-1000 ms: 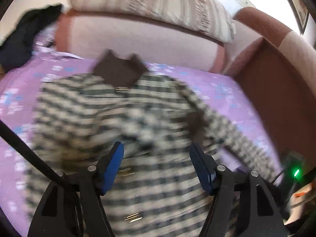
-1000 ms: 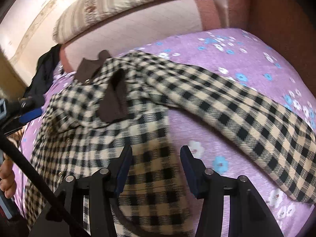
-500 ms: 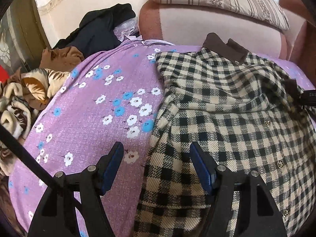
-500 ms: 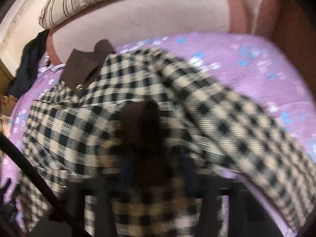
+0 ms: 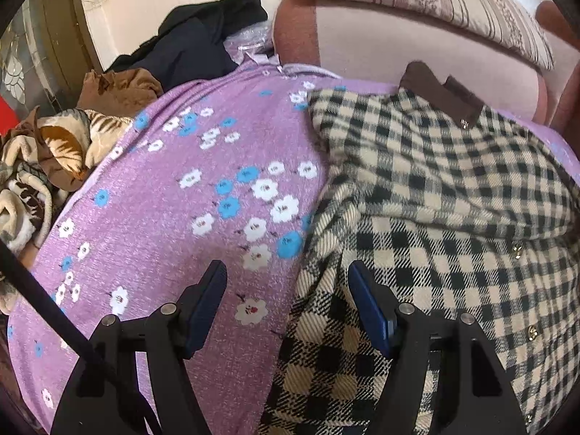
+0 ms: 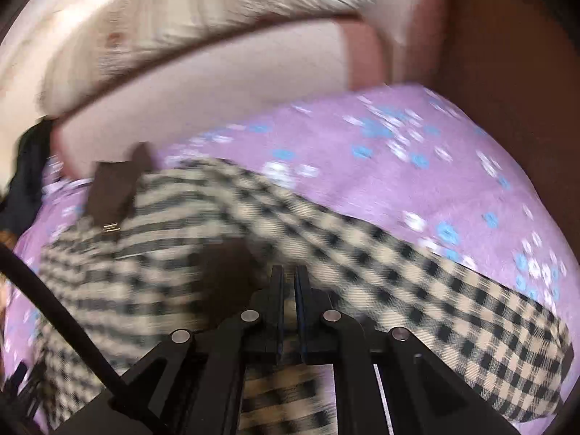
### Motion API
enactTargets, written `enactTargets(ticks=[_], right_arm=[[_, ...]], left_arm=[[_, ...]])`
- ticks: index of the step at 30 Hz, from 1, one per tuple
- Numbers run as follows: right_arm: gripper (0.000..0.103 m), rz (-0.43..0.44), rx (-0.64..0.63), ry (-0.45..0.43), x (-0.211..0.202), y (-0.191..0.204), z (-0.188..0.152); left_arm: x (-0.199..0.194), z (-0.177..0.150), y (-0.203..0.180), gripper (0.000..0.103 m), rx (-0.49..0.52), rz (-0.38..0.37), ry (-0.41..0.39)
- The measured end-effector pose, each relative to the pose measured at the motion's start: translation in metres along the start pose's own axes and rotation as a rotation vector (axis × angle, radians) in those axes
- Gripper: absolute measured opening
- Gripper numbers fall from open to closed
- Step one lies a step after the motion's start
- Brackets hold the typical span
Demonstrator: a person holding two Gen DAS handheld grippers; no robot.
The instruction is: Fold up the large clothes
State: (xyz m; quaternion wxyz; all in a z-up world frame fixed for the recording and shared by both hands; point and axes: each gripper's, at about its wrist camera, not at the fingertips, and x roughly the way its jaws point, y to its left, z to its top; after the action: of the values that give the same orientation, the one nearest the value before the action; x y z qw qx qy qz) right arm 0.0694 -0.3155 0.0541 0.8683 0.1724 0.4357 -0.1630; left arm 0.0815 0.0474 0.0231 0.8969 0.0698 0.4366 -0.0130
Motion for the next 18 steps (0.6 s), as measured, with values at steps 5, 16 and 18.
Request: enactTargets(ticks=[5, 16, 18], right_arm=[[0.006, 0.241, -0.169, 0.083, 0.016, 0.072, -0.017], [0.003, 0.062, -0.138, 0.132, 0.078, 0.084, -0.010], [0.008, 0.055, -0.137, 0.115, 0.063, 0.081, -0.016]], left_arm=[[0.011, -0.007, 0.000, 0.068, -0.020, -0.001, 0.035], [0.019, -0.010, 0.012, 0.078, -0.099, -0.022, 0.046], [0.019, -0.011, 0.011, 0.079, -0.099, -0.018, 0.044]])
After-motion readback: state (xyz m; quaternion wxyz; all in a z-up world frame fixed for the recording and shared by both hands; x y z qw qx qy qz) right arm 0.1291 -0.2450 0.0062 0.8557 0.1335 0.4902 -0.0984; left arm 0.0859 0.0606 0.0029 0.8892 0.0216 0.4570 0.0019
